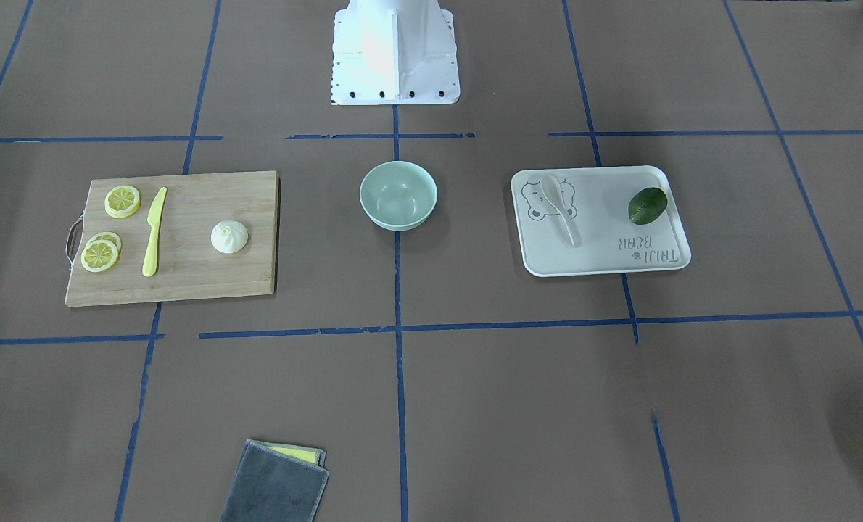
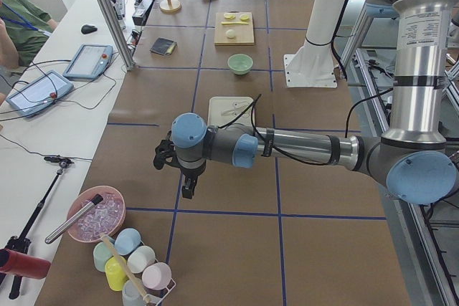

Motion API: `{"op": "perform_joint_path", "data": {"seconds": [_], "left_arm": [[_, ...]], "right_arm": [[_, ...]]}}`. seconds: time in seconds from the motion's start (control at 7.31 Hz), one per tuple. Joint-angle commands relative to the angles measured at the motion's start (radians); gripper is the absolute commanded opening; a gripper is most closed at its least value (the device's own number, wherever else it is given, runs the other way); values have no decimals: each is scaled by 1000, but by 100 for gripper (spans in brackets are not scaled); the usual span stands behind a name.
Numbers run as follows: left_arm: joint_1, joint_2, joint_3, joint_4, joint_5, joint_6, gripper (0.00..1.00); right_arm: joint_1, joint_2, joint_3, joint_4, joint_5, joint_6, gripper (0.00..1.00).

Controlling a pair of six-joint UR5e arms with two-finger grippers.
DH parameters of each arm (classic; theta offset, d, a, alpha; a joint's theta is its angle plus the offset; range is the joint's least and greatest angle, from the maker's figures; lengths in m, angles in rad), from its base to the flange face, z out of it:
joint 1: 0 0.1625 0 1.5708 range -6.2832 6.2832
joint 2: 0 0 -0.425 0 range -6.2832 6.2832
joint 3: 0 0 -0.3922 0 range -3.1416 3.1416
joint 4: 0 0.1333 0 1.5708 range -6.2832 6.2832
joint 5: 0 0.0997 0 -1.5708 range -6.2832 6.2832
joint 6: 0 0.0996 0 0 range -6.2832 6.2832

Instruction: Put spoon and bun in bowl

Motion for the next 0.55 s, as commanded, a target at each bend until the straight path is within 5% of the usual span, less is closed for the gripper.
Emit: {"op": "perform_joint_path", "data": {"seconds": [0.0,0.41], "left_arm": [[129,-5,-138,-21,1,-232,100],[340,-7,-238,-190,61,-609,100]], "right_arm": [[0,7,1,1,0,12,100],[-3,28,21,0,4,12,100]]}}
